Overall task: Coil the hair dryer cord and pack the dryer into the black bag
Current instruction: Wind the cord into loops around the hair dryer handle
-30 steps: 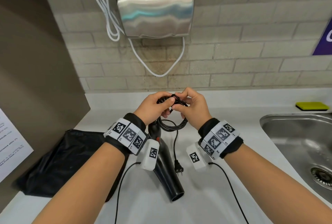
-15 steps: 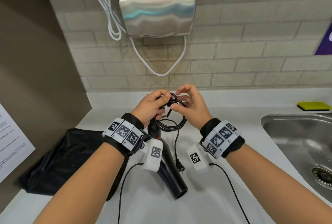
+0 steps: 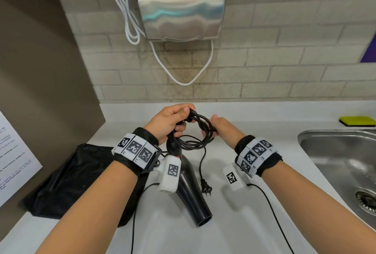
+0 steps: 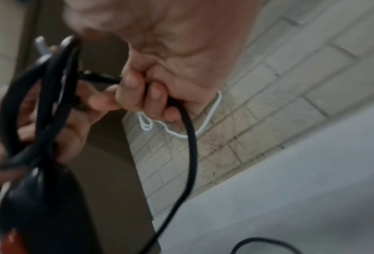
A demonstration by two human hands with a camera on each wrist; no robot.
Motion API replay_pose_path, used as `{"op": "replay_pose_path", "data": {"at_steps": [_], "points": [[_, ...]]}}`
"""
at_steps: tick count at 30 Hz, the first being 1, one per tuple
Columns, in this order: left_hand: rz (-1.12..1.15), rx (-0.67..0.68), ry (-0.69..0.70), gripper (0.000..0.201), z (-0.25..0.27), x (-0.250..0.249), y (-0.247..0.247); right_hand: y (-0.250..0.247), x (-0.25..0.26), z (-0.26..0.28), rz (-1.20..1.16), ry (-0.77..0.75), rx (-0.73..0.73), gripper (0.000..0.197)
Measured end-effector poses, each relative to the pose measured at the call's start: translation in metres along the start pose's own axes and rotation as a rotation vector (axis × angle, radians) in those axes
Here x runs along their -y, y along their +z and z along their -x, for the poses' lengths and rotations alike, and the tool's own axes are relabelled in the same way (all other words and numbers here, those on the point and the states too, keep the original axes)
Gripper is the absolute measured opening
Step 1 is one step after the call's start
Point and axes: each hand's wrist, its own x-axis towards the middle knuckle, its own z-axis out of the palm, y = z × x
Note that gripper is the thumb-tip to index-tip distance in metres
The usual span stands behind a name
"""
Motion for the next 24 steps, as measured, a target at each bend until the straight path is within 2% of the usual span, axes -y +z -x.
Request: {"op": "replay_pose_path", "data": {"at_steps": [2, 5, 8, 11, 14, 17, 19, 24], "points": [[-0.007, -0.02, 0.0, 0.024, 0.0, 0.0, 0.001, -0.003, -0.005, -0.001, 0.033, 0.051, -0.044, 0.052], [-0.076, -0.05, -0.007, 0.025, -0.002, -0.002, 0.007, -0.006, -0.007, 0.003, 0.06, 0.003, -0.027, 0.029], [-0.183, -0.075, -0.031, 0.022, -0.004, -0.003, 0.013, -0.01, -0.001, 0.002, 0.147, 0.002, -0.097, 0.029], [-0.249, -0.076, -0.048, 0.012, -0.006, -0.005, 0.016, -0.013, 0.013, 0.0, 0.232, -0.015, -0.251, 0.03], [-0.303, -0.093, -0.058, 0.016, -0.006, -0.007, 0.019, -0.018, 0.029, -0.003, 0.259, -0.09, -0.436, 0.022], [-0.324, -0.199, -0.022, 0.026, -0.006, -0.006, 0.022, -0.018, 0.04, -0.003, 0.223, -0.174, -0.563, 0.025], [-0.386, -0.251, 0.005, 0.03, -0.007, -0.004, 0.021, -0.016, 0.047, 0.001, 0.195, -0.231, -0.599, 0.025], [-0.475, -0.201, 0.01, 0.02, -0.01, -0.002, 0.021, -0.006, 0.061, 0.014, 0.218, -0.39, -0.58, 0.018]]}}
